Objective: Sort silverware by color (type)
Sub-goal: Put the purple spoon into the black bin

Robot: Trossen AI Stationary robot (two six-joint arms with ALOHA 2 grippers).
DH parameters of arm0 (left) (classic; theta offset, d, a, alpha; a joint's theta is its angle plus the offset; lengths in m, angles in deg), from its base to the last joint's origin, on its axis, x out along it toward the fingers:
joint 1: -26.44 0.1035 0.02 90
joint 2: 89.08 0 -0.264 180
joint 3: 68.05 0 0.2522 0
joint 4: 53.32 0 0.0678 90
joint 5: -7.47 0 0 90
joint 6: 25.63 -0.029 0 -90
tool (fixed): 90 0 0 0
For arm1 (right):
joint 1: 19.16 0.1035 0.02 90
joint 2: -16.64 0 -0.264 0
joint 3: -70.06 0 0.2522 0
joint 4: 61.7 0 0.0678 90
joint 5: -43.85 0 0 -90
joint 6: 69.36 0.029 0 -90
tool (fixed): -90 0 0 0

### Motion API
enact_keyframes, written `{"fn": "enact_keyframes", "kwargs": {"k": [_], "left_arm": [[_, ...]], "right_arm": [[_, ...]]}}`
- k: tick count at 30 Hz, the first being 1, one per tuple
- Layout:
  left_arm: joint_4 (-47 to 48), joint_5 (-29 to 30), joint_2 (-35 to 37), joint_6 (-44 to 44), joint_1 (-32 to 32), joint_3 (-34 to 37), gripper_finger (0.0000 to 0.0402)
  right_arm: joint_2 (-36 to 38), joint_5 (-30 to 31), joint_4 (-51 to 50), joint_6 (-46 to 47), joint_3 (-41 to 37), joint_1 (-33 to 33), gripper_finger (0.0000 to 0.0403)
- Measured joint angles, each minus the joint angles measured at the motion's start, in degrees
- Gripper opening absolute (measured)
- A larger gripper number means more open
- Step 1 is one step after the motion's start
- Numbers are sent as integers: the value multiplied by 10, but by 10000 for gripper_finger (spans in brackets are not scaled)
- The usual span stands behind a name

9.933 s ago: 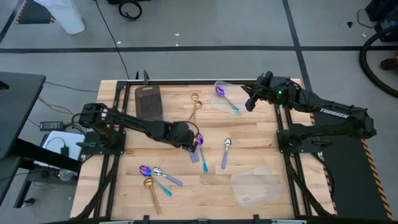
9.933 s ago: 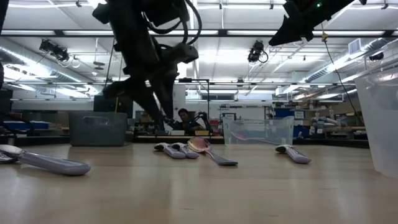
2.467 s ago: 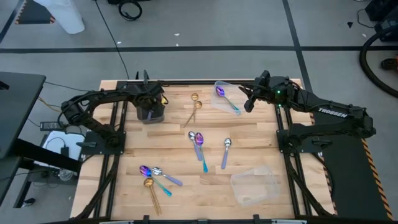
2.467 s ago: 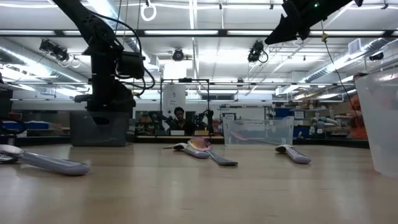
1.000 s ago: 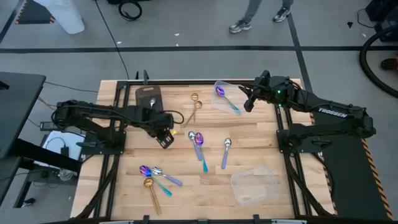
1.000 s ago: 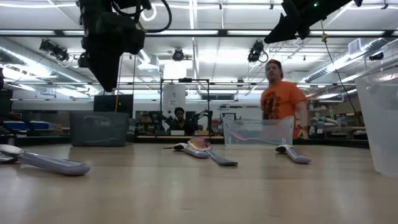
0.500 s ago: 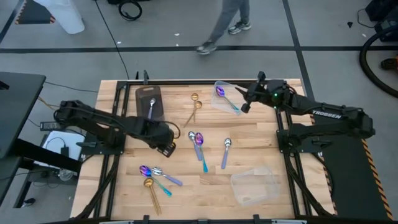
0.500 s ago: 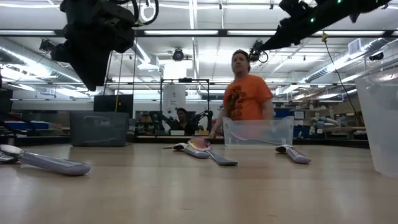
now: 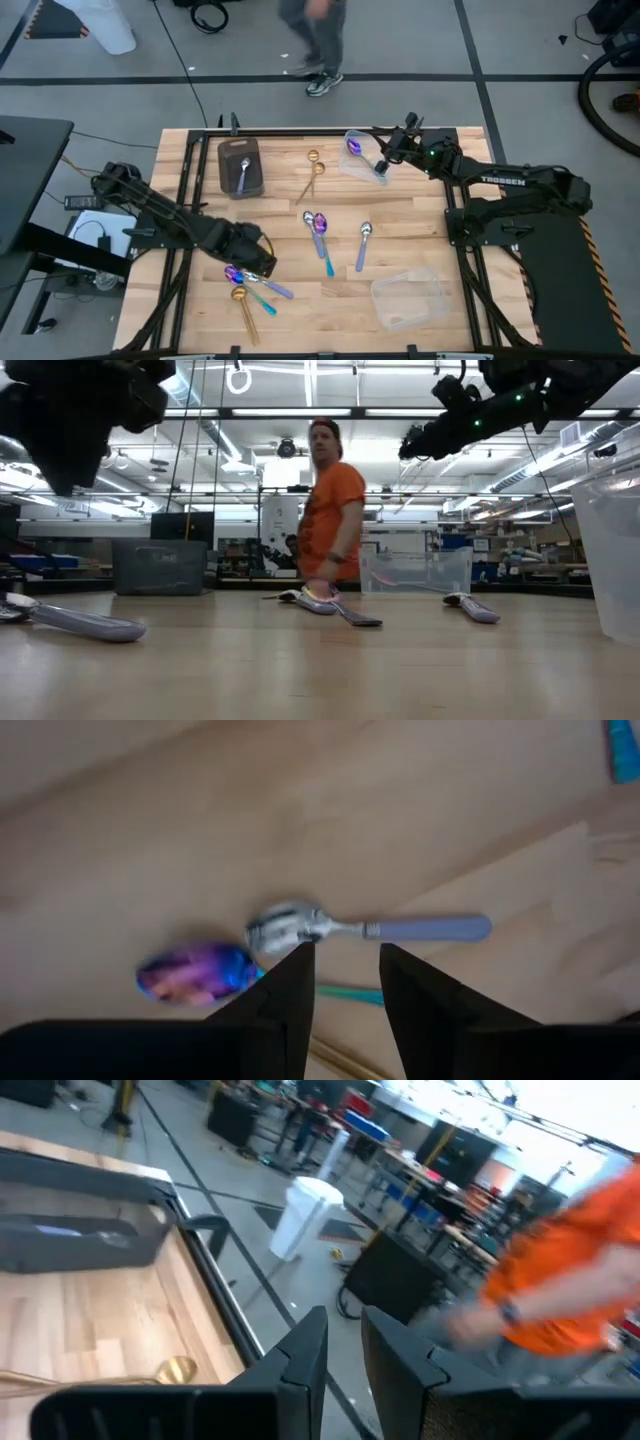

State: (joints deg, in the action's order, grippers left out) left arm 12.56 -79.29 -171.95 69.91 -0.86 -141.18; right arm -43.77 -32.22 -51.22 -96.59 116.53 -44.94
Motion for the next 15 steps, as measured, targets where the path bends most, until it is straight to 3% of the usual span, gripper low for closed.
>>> {"fn": "enact_keyframes", "kwargs": {"k": [8,15], "left_arm": [[-8,-43,-27,71,-34,0,123],[-66,-47,-60,48,-28,0,123]], "right_arm": [[8,-4,13,-4,1,-2,77],[9,-49,42,-4,1,-9,77]]}}
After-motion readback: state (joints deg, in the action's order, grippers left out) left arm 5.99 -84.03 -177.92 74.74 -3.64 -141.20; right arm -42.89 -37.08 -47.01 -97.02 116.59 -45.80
